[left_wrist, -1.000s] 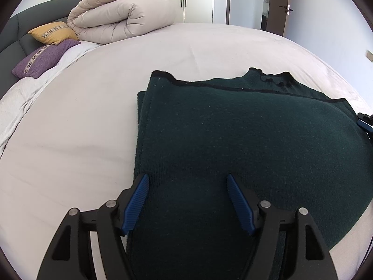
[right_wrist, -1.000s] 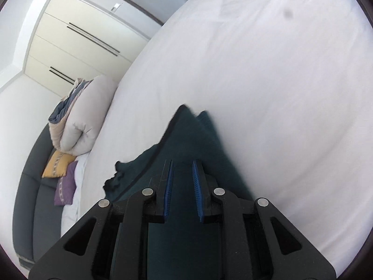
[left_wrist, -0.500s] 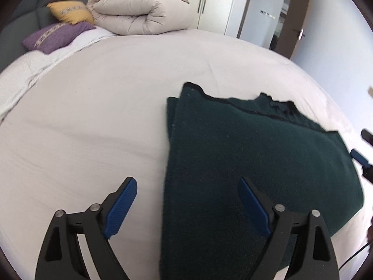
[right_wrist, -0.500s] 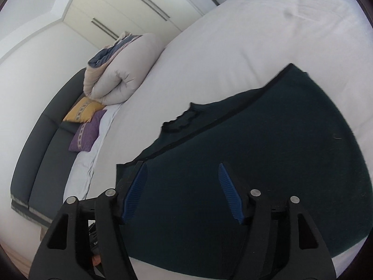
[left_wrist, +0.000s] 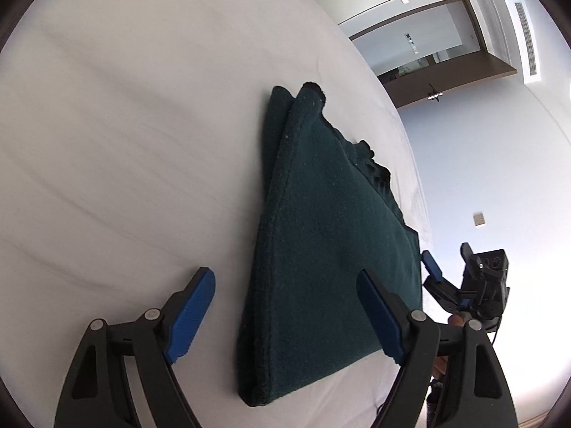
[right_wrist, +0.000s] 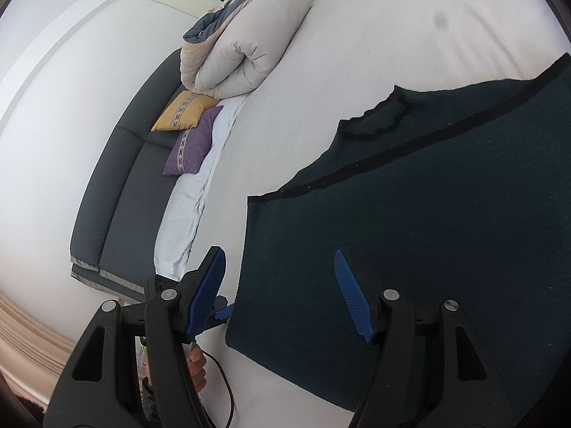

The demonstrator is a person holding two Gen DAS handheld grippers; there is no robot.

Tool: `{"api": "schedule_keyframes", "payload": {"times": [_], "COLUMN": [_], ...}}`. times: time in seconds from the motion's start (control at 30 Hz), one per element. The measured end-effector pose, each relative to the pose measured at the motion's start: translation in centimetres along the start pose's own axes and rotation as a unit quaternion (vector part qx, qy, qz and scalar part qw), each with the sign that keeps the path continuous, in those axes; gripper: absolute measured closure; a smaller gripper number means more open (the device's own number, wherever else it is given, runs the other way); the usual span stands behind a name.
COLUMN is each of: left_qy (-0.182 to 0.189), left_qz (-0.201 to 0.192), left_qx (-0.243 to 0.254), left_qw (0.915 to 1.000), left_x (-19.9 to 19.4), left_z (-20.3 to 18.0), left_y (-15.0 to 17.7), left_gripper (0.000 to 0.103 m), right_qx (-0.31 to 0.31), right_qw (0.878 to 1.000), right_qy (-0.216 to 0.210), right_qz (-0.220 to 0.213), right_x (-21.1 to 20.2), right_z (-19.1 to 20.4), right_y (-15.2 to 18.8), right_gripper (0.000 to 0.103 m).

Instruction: Fold small clothes

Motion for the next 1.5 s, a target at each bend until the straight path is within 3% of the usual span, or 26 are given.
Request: {"api": "schedule_keyframes", "payload": {"times": [0.17, 0.43, 0.5, 0.57, 0.67, 0.73, 0.83, 0.9, 1.03, 1.17, 1.27, 1.37, 1.5], "left_qy": [0.026, 0.107, 0.115, 0.094, 0.092, 0.089, 0.089, 0.086, 0.079, 0.059, 0.042, 0.035, 0.027], "left_qz": [0.028, 0.052, 0.058, 0.059, 0.056, 0.05, 0.041, 0.034, 0.017, 0.005, 0.01, 0.018, 0.05], "left_qx": [-0.014, -0.074, -0.084, -0.081, -0.087, -0.091, -0.088, -0.082, -0.052, 0.007, 0.041, 0.084, 0.143], "left_qw": [0.9992, 0.9901, 0.9881, 0.9905, 0.9904, 0.9905, 0.9913, 0.9923, 0.9954, 0.9982, 0.9982, 0.9957, 0.9881], "left_x": [1.3, 2.1, 2.2, 2.9, 3.2, 2.9, 2.6, 2.4, 1.8, 1.9, 2.9, 4.5, 9.5], "left_z": [-0.7, -1.6, -1.7, -1.4, -1.0, -0.7, -0.7, -0.8, -1.9, -5.9, -9.7, -14.2, -21.0], "left_y": [0.5, 1.1, 1.8, 2.1, 2.2, 2.1, 2.0, 1.8, 1.1, 0.4, 0.4, 0.3, 1.9], "left_gripper": [0.021, 0.022, 0.033, 0.054, 0.08, 0.087, 0.088, 0.089, 0.09, 0.09, 0.09, 0.09, 0.09], "right_qx": [0.01, 0.01, 0.009, 0.003, 0.0, -0.003, 0.002, 0.002, 0.006, 0.024, 0.061, 0.079, 0.118], "right_qw": [1.0, 0.999, 0.999, 0.999, 0.997, 0.996, 0.993, 0.991, 0.993, 0.993, 0.991, 0.989, 0.98], "right_qy": [-0.006, -0.008, -0.012, -0.014, -0.019, -0.015, -0.001, 0.027, 0.005, -0.025, -0.063, -0.101, -0.144], "right_qz": [0.015, 0.036, 0.04, 0.047, 0.071, 0.086, 0.114, 0.134, 0.118, 0.117, 0.099, 0.076, 0.068], "right_x": [1.5, 3.2, 3.8, 4.7, 6.8, 8.4, 10.9, 12.6, 13.3, 12.3, 9.1, 4.9, 0.6], "right_z": [-0.5, -0.4, -0.1, 0.5, 1.2, 1.3, 0.6, -0.7, -1.5, -1.7, -2.2, -3.5, -6.4], "right_y": [0.0, 0.3, 0.2, 0.1, 0.3, 0.4, 1.0, 1.7, 1.5, 0.9, -1.0, -3.0, -4.7], "right_gripper": [0.04, 0.04, 0.04, 0.04, 0.04, 0.04, 0.04, 0.04, 0.041, 0.041, 0.04, 0.031, 0.03]}}
Point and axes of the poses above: each gripper's, at about its wrist camera, not at the fingertips, and x roughly the way its jaws point, z to its left, y to its underside, the point moved 9 cm from there along x, roughly the way its jaws point, and after that the axes turned 4 degrees about x, right-handed, at the moved point
